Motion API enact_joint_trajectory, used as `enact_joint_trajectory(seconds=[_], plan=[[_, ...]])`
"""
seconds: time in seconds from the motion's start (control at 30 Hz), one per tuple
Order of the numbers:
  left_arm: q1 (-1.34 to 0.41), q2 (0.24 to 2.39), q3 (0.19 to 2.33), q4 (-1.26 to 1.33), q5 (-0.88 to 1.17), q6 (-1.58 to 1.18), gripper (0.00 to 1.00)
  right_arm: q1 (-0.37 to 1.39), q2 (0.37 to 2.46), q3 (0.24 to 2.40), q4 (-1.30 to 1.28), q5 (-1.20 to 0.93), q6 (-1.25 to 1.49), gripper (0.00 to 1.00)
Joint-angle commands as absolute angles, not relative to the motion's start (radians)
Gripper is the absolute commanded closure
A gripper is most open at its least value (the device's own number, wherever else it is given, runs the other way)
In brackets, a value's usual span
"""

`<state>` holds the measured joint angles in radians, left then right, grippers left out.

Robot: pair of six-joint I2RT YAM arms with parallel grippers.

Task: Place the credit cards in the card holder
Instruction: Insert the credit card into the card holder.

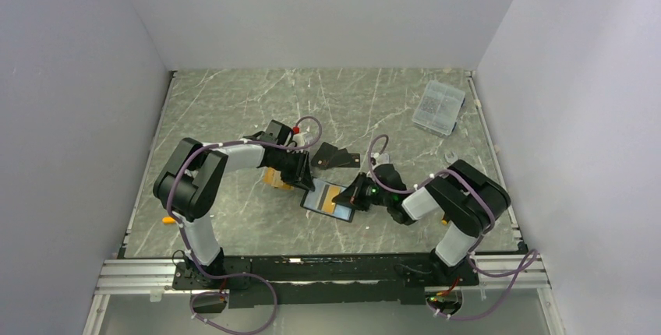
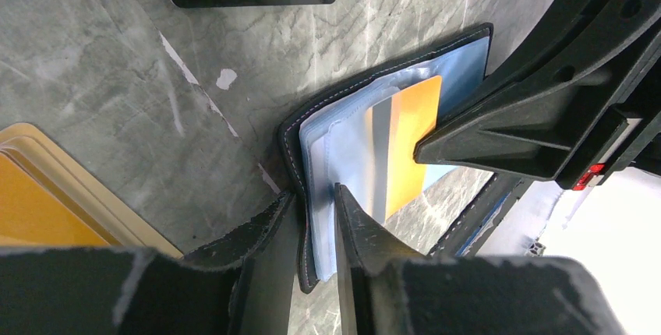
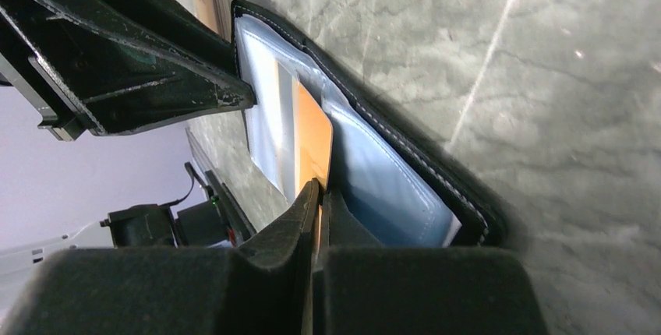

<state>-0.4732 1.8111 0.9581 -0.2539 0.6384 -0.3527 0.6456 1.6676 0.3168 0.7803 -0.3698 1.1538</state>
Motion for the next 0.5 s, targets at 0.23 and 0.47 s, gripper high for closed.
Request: enact_joint_trajectory(seconds=[0.23,0.47], plan=[[-0.492,1.826,0.961,-0.283,0.643,-0.333,0.66,0.662,1.774,0.381,0.681,-0.352,1.126,1.0],[-0.491,1.806,0.949,-0.256,0.698,-0.356,0.61,0.703,1.745,0.416,0.583,-0.303,1.107,0.93]])
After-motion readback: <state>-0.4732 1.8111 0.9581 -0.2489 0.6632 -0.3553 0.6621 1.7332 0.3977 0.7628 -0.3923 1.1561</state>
